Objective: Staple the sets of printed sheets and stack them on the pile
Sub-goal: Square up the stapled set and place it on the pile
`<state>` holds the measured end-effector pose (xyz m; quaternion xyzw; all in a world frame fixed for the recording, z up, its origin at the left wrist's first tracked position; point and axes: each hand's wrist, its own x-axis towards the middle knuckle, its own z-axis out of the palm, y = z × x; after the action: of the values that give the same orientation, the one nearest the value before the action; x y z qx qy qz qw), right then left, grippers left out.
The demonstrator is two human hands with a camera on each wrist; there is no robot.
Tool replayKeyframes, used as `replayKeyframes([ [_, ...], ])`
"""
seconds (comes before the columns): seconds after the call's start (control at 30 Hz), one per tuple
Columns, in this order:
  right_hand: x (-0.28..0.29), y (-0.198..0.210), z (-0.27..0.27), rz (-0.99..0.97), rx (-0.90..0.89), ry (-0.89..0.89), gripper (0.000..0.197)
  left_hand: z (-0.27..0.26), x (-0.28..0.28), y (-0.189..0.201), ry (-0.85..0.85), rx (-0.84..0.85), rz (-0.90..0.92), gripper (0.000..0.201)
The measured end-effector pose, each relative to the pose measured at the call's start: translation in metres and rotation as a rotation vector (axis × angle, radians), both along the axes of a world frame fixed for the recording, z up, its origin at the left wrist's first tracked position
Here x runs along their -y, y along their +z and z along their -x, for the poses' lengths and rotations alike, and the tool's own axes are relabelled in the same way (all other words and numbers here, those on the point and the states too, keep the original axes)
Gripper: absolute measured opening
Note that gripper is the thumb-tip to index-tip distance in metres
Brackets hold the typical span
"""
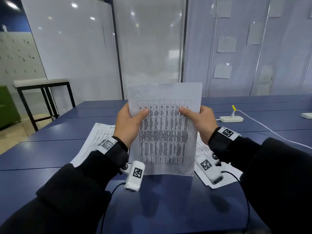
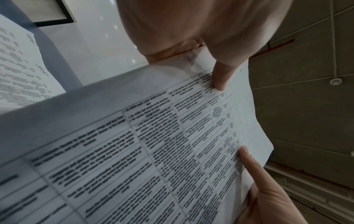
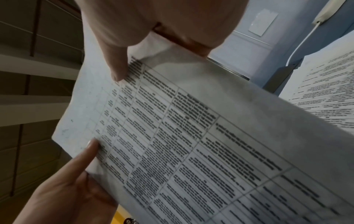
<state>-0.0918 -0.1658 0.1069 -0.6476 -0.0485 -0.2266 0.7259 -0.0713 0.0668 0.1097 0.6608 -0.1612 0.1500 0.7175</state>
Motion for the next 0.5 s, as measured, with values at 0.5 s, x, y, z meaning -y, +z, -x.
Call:
replayKeyframes([
  [0.5, -0.007, -0.014, 0.004, -0.037, 0.012, -0.019, 0.049, 0.011, -0.002, -0.010, -0.046, -0.007, 0.080, 0.026],
])
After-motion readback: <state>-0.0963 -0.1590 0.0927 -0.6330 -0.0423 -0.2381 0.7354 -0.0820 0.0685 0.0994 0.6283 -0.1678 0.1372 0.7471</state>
